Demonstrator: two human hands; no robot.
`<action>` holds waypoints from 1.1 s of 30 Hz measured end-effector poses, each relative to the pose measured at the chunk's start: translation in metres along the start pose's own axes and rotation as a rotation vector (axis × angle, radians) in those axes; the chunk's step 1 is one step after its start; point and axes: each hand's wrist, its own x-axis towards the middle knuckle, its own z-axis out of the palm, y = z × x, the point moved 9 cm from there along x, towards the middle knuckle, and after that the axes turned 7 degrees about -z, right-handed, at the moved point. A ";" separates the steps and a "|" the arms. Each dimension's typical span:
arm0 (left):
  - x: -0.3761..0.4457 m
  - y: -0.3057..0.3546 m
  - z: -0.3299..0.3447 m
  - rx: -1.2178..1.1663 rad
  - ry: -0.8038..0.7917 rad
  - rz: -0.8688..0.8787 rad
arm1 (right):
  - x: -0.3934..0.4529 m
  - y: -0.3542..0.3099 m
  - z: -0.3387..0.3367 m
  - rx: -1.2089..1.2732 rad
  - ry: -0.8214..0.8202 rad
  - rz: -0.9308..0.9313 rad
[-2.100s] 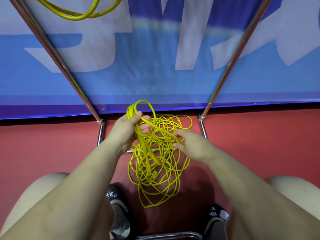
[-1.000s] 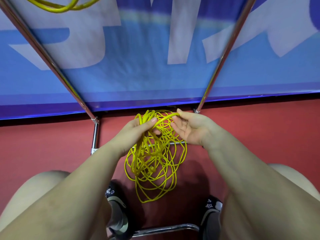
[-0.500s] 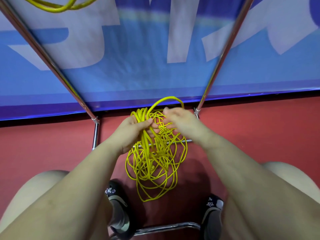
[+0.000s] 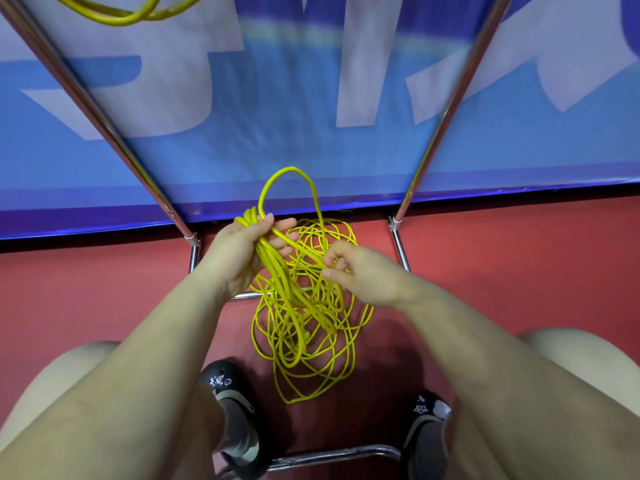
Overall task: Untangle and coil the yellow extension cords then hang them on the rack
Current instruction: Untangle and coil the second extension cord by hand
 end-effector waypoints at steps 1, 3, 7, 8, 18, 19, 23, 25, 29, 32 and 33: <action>0.000 0.001 -0.001 0.000 -0.002 0.007 | 0.001 0.000 -0.006 0.050 0.041 0.006; 0.002 0.001 -0.005 0.019 0.003 0.013 | 0.001 0.006 -0.020 0.239 0.155 0.079; 0.005 0.002 -0.012 0.084 0.015 0.021 | -0.007 0.023 -0.033 0.659 0.288 0.302; 0.006 0.002 -0.014 0.098 0.009 0.025 | -0.010 0.027 -0.031 0.772 0.299 0.364; 0.002 -0.020 0.007 0.384 -0.155 -0.051 | -0.016 0.030 -0.012 1.367 0.382 0.595; 0.001 -0.023 0.010 0.368 -0.176 -0.064 | -0.015 0.031 -0.012 1.399 0.414 0.600; -0.004 -0.033 0.024 0.355 -0.266 -0.099 | -0.011 0.037 -0.017 1.479 0.553 0.631; -0.007 -0.038 0.028 0.386 -0.281 -0.125 | -0.009 0.039 -0.022 1.508 0.582 0.617; -0.008 -0.042 0.028 0.441 -0.282 -0.118 | -0.002 0.034 -0.030 1.539 0.578 0.533; -0.008 -0.036 0.026 0.459 -0.256 -0.075 | 0.003 0.025 -0.031 1.437 0.489 0.430; -0.008 -0.033 0.025 0.440 -0.236 -0.066 | 0.003 0.024 -0.032 1.329 0.455 0.399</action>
